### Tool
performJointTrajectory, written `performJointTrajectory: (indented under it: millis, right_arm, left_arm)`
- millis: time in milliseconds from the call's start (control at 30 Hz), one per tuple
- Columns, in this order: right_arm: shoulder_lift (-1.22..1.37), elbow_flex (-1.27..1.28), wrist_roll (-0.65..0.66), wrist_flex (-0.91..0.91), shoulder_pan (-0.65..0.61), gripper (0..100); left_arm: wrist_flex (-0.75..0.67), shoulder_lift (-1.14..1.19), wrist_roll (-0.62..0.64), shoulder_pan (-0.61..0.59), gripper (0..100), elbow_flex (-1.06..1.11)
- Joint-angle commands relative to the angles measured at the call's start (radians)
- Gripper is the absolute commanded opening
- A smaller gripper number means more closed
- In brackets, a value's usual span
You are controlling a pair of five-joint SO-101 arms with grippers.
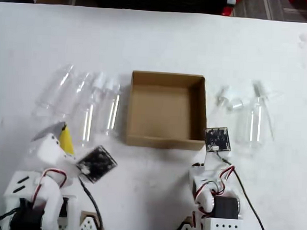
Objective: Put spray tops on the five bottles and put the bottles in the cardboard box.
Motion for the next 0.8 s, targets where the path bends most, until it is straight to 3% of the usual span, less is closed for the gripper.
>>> performJointTrajectory:
  millis: [0, 200, 333, 533, 767]
  right_arm:
    - [-0.001, 0.009, 0.009, 0.005, -0.001, 1.5]
    - [-0.001, 0.009, 0.009, 0.005, -0.002, 1.5]
    - [-0.001, 0.009, 0.009, 0.005, -0.004, 1.5]
    - [-0.001, 0.009, 0.009, 0.005, -0.005, 1.5]
    - [-0.001, 0.009, 0.009, 0.005, -0.004, 1.5]
  left_arm:
    - [-0.012, 0.01, -0.138, 0.004, 2, 0.006]
    - [-0.169, 0.016, 0.081, -0.048, 2, 0.005]
    - [-0.184, 0.102, 0.092, -0.027, 2, -0.023]
    - [-0.175, 0.579, 0.1, -0.007, 2, -0.285]
    - [0.032, 1.153, 0.1, 0.048, 2, -0.801]
